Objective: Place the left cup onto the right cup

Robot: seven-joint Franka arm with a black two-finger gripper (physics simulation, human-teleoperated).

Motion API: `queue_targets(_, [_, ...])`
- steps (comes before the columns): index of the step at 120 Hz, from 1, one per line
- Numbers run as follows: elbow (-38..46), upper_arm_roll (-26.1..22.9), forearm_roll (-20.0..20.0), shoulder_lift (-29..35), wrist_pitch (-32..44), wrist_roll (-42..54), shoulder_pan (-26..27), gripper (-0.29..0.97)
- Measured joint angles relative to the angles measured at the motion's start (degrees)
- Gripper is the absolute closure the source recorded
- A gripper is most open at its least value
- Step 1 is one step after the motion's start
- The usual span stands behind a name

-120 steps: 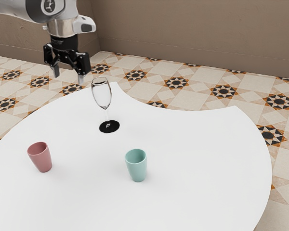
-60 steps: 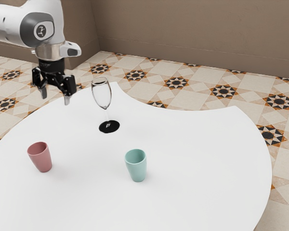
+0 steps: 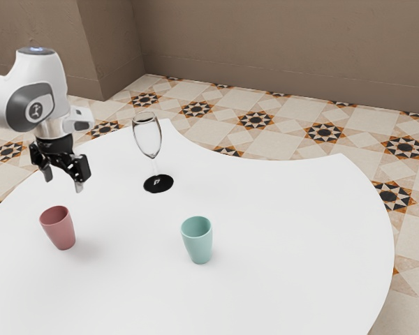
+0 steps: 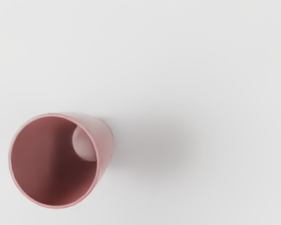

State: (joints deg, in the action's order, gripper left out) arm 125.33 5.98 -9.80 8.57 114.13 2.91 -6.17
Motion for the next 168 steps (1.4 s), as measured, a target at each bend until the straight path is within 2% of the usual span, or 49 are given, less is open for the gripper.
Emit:
queue_targets(35, [6.13,0.0,-1.22,0.14,6.81,-1.57,-0.27,0.0])
queue_targets(87, [6.25,3.19,-3.02,-5.49,13.5,-2.98,-2.27,0.0])
queue_targets(125, [6.26,3.28,-3.15,-10.33,18.37,-2.99,-4.75,0.0])
queue_targets(168, [6.41,2.73,-2.82,-10.48,20.45,-3.26,-0.82,0.0])
